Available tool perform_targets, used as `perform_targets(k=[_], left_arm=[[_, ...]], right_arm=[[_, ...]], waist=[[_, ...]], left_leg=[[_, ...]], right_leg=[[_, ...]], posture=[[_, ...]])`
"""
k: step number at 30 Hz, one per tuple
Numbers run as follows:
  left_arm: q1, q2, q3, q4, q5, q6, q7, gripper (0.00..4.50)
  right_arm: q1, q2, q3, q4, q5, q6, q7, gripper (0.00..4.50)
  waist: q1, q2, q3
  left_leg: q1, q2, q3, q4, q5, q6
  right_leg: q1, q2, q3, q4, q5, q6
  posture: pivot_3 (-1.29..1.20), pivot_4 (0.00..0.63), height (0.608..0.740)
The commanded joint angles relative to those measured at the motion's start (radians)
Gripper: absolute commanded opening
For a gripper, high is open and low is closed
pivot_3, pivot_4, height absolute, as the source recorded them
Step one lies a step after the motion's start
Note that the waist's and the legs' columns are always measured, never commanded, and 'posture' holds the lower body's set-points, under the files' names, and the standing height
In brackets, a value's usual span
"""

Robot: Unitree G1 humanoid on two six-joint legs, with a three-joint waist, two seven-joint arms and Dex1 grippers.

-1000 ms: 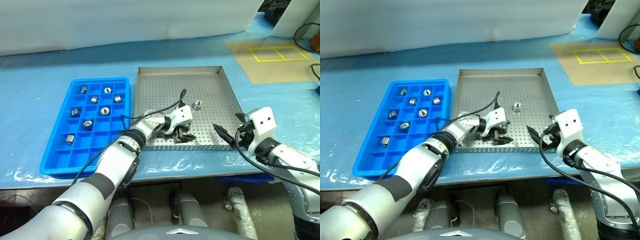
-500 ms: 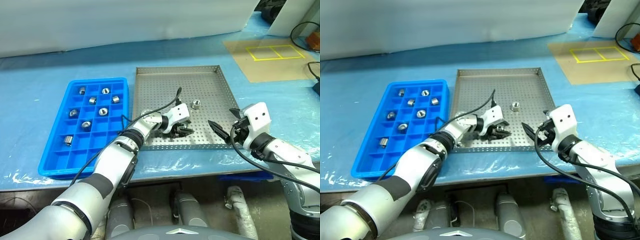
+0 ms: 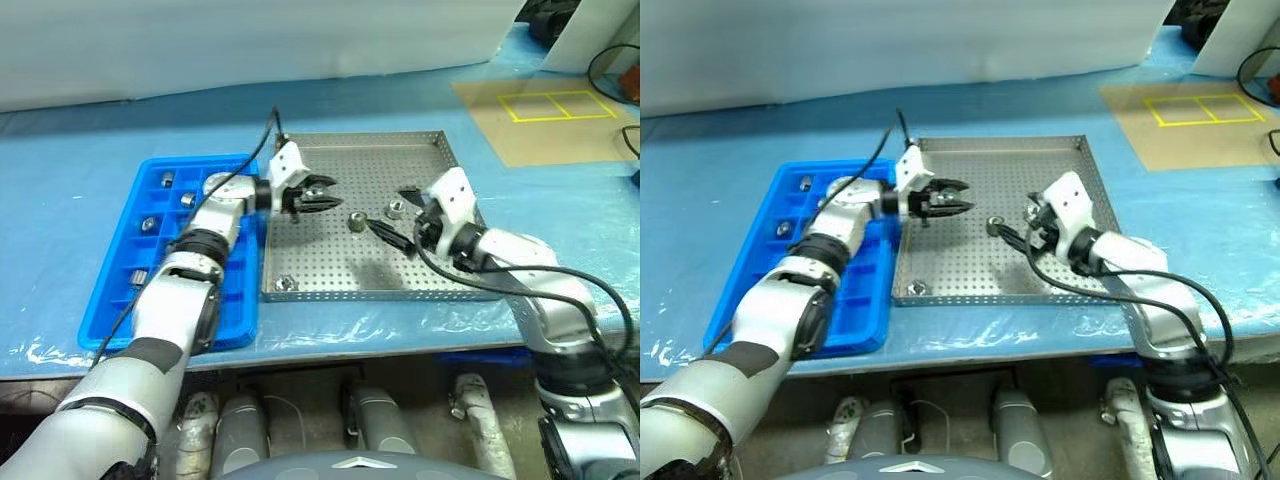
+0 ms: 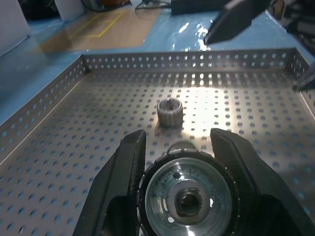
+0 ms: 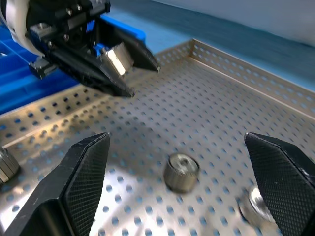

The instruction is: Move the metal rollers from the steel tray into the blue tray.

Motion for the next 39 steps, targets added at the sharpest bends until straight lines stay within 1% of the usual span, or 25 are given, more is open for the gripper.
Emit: perform_targets(k=[1,4,5,8,10,13,16,20,22,26,30,32,38,39], left_arm=[[0.052,0.086,0.011,-0.12,-0.02,0.02,-0.007,1.74],[0.133,0.183,0.046,-0.245,-0.043,0.079,0.034,1.74],[0.159,0.209,0.056,-0.282,-0.048,0.096,0.051,1.74],[0.239,0.266,0.085,-0.392,-0.072,0.156,0.096,1.74],[0.328,0.305,0.114,-0.508,-0.099,0.21,0.121,1.74],[0.485,0.362,0.151,-0.695,-0.142,0.298,0.138,1.74],[0.618,0.405,0.175,-0.859,-0.181,0.363,0.145,1.74],[0.791,0.454,0.222,-1.035,-0.233,0.456,0.161,1.74],[0.844,0.468,0.235,-1.072,-0.241,0.476,0.179,1.74],[0.891,0.479,0.245,-1.12,-0.271,0.511,0.194,1.74],[0.992,0.502,0.219,-1.137,-0.264,0.493,0.161,1.74],[0.993,0.494,0.22,-1.14,-0.278,0.504,0.176,1.74],[0.988,0.502,0.174,-1.105,-0.239,0.467,0.178,1.74],[0.984,0.506,0.172,-1.11,-0.252,0.479,0.167,2.09]], right_arm=[[-0.094,0.043,0.059,0.081,-0.02,-0.082,0.054,4.5],[-0.199,0.115,0.124,0.205,-0.033,-0.149,0.118,4.5],[-0.226,0.136,0.142,0.241,-0.039,-0.171,0.142,4.5],[-0.28,0.181,0.182,0.33,-0.059,-0.231,0.2,4.5],[-0.318,0.213,0.204,0.394,-0.07,-0.272,0.237,4.5],[-0.358,0.249,0.216,0.47,-0.082,-0.318,0.281,4.5],[-0.367,0.267,0.218,0.51,-0.094,-0.343,0.309,4.5],[-0.359,0.283,0.222,0.528,-0.104,-0.356,0.334,4.5],[-0.354,0.292,0.222,0.534,-0.108,-0.358,0.339,4.5],[-0.351,0.305,0.219,0.542,-0.115,-0.359,0.344,4.5],[-0.351,0.311,0.219,0.554,-0.128,-0.366,0.349,4.5],[-0.35,0.312,0.216,0.558,-0.131,-0.368,0.347,4.5],[-0.34,0.313,0.214,0.552,-0.139,-0.369,0.344,4.5],[-0.338,0.311,0.211,0.549,-0.141,-0.368,0.342,4.5]], waist=[[0.015,0.0,0.0],[0.055,0.0,0.0],[0.064,0.0,0.0],[0.102,0.0,0.0],[0.124,0.0,0.0],[0.142,0.0,0.001],[0.164,-0.001,0.001],[0.172,-0.001,0.001],[0.178,-0.001,0.001],[0.181,-0.001,0.001],[0.181,-0.002,0.001],[0.182,-0.001,0.001],[0.183,-0.001,0.0],[0.184,-0.001,0.001]], left_leg=[[0.0,0.0,0.0,-0.001,0.0,-0.001],[-0.002,0.001,0.0,-0.004,0.002,-0.004],[-0.002,0.002,0.0,-0.004,0.002,-0.004],[-0.002,0.002,0.0,-0.004,0.002,-0.004],[-0.002,0.003,0.0,-0.005,0.001,-0.008],[-0.004,0.002,0.0,-0.005,0.002,-0.009],[-0.009,0.002,0.0,-0.005,0.004,-0.013],[-0.01,0.004,-0.001,-0.005,0.005,-0.015],[-0.009,0.004,-0.001,-0.006,0.006,-0.017],[-0.008,0.007,-0.001,-0.007,0.008,-0.021],[-0.007,0.007,-0.001,-0.007,0.009,-0.022],[-0.007,0.008,-0.001,-0.008,0.009,-0.023],[-0.007,0.008,-0.001,-0.008,0.01,-0.023],[-0.007,0.008,-0.001,-0.008,0.01,-0.023]], right_leg=[[-0.001,0.0,0.0,0.001,0.0,0.0],[-0.003,0.0,-0.002,0.002,0.0,-0.001],[-0.004,-0.001,-0.002,0.004,0.0,-0.001],[-0.006,-0.002,-0.003,0.008,-0.002,-0.004],[-0.006,-0.002,-0.005,0.009,-0.003,-0.005],[-0.009,-0.003,-0.005,0.011,-0.004,-0.006],[-0.016,-0.004,-0.005,0.015,-0.004,-0.006],[-0.018,-0.003,-0.007,0.017,-0.004,-0.006],[-0.018,-0.002,-0.006,0.017,-0.004,-0.006],[-0.018,0.0,-0.006,0.018,-0.004,-0.006],[-0.018,0.0,-0.005,0.018,-0.004,-0.006],[-0.018,0.001,-0.004,0.017,-0.004,-0.006],[-0.019,0.001,-0.004,0.017,-0.005,-0.006],[-0.018,0.001,-0.004,0.017,-0.005,-0.006]], posture=[[-0.17,0.15,0.74],[-0.07,0.15,0.74],[-0.07,0.15,0.74],[0.0,0.15,0.74],[0.09,0.15,0.74],[0.11,0.15,0.74],[0.14,0.15,0.74],[0.17,0.15,0.74],[0.17,0.15,0.74],[0.2,0.15,0.74],[0.2,0.15,0.74],[0.2,0.15,0.74],[0.2,0.15,0.74],[0.2,0.15,0.74]])
